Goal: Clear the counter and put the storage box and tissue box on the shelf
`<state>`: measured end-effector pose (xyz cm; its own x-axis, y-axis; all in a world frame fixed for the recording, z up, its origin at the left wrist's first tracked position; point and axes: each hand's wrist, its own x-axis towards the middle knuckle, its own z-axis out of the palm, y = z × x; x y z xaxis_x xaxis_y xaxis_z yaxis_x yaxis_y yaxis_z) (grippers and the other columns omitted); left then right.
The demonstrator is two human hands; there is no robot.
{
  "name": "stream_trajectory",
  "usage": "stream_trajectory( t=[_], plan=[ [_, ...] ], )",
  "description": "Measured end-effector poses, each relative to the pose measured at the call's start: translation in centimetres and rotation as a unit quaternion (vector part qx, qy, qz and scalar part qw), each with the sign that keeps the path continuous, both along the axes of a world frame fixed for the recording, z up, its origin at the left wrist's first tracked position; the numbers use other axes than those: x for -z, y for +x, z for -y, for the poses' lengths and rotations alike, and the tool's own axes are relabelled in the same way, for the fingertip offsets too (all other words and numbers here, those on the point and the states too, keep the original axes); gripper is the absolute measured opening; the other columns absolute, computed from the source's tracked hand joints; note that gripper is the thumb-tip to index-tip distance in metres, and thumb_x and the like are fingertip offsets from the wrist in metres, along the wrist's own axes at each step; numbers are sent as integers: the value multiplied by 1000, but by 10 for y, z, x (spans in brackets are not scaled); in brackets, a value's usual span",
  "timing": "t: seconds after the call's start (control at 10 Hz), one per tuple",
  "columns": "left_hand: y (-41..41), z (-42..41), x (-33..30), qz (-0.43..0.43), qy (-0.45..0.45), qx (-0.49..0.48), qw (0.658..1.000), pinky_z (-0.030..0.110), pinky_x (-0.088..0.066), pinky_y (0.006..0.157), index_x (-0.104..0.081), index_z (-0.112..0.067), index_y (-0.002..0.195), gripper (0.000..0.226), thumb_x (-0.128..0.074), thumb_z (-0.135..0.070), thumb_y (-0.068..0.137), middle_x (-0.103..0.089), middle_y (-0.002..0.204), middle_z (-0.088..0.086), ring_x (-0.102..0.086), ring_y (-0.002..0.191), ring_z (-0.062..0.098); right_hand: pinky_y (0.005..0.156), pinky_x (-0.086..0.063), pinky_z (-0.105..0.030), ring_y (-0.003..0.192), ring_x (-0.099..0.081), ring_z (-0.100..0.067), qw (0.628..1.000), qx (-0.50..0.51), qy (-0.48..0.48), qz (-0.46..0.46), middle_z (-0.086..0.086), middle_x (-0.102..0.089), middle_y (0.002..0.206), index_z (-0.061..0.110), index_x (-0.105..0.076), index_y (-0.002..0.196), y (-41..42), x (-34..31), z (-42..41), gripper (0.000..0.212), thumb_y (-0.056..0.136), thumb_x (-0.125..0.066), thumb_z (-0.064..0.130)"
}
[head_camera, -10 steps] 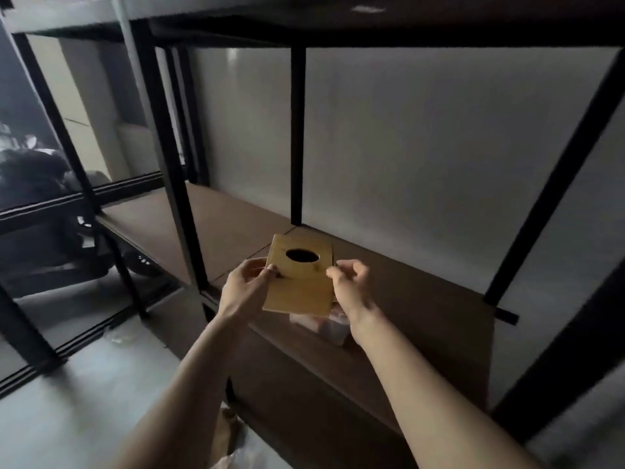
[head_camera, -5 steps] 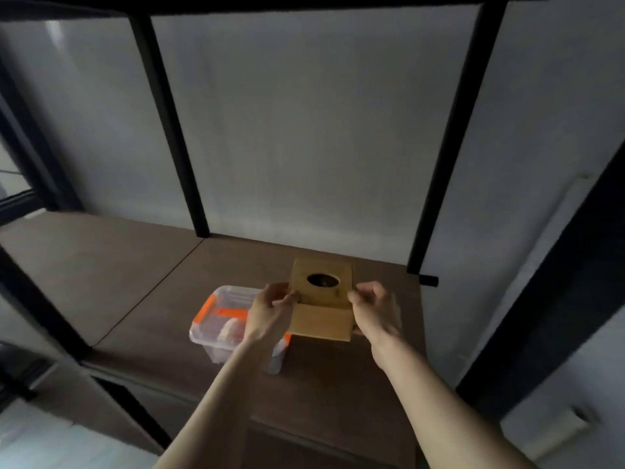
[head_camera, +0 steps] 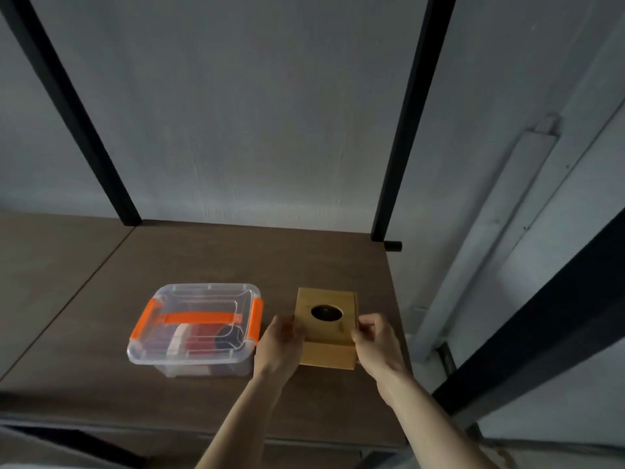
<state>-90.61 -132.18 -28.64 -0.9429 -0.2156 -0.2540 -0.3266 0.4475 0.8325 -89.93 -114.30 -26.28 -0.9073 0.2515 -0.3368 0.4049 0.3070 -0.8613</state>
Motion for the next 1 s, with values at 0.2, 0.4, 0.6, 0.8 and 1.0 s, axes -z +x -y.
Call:
stream_trajectory(
  t=[0.2, 0.4, 0.6, 0.8, 1.0],
  plan=[
    [6, -5, 36, 52, 8, 11, 999, 32, -50, 85, -60, -33, 126, 45, -53, -45, 83, -71, 108, -11, -66, 102, 15, 62, -41, -16, 83, -50, 3, 999, -23, 11, 48, 16, -50, 98, 24, -50, 123, 4, 40, -4, 23, 102, -56, 16],
    [9, -11, 55, 68, 1, 13, 998, 32, -48, 83, -59, -36, 129, 41, -52, -40, 89, -70, 112, -14, -64, 106, 15, 62, -41, -16, 87, -53, 1, 996, -48, 14, 68, 7, -56, 109, 20, -47, 132, 7, 56, -6, 31, 103, -56, 19],
    [8, -12, 55, 52, -10, 36, 998, 31, -47, 82, -57, -32, 133, 43, -50, -38, 91, -69, 118, -10, -63, 105, 12, 60, -41, -12, 83, -55, -1, 994, -76, 52, 62, 5, -56, 111, 16, -40, 141, 9, 52, -2, 45, 101, -60, 24],
    [17, -4, 36, 26, -92, 111, 989, 33, -50, 79, -58, -33, 127, 52, -45, -62, 87, -68, 113, -9, -65, 101, 14, 101, -51, -38, 120, -61, -20, 970, -128, 208, 12, -1, -58, 136, 19, -43, 145, 24, 28, 1, 53, 100, -55, 44],
    [35, 11, -6, -29, -128, 132, 983, 37, -51, 89, -58, -31, 128, 52, -45, -58, 86, -66, 120, -7, -63, 111, 19, 106, -47, -37, 136, -52, -22, 931, -183, 316, -23, 0, -45, 155, 22, -35, 154, 44, -4, 1, 61, 101, -47, 52]
  ],
)
